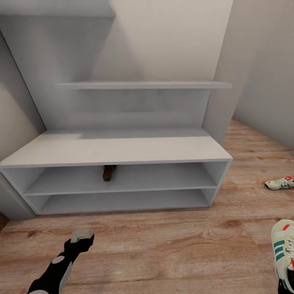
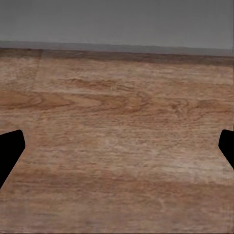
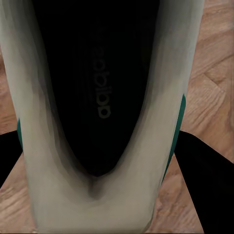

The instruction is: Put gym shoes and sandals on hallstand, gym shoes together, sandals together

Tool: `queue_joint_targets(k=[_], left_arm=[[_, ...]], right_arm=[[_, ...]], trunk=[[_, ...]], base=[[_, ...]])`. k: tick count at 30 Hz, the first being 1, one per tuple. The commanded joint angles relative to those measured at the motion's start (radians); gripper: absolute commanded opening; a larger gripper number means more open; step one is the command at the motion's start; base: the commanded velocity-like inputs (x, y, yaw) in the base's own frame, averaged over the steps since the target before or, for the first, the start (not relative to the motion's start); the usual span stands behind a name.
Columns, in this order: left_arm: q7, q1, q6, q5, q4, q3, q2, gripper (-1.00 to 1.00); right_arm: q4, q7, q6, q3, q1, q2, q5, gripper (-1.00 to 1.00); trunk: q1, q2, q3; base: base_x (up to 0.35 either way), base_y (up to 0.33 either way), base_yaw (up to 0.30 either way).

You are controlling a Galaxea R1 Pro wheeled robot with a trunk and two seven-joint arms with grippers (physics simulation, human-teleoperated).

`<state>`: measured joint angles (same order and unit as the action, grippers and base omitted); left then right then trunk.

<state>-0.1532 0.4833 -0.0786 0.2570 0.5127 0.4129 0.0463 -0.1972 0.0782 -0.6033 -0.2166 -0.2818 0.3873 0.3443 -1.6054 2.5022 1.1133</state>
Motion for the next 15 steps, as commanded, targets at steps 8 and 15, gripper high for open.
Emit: queue_joint_targets(k=[8, 15], left_arm=[[-0.060, -0.178, -0.188, -0.014, -0.009, 0.009, 0.023, 1.00], [-0.231, -0.301, -0.276, -0.191, -0.010, 0.009, 0.069, 1.00]], right_arm=[[0.004, 0.000, -0.004, 0.008, 0.000, -0.045, -0.002, -1.00], [0.004, -0.001, -0.004, 0.057, 0.000, -0.138, -0.128, -1.00]], trunk=[[0.000, 0.000, 0.001], [0.000, 0.000, 0.001]], base=[[-0.033, 0.016, 0.000], [-0.001, 0.000, 0.000]])
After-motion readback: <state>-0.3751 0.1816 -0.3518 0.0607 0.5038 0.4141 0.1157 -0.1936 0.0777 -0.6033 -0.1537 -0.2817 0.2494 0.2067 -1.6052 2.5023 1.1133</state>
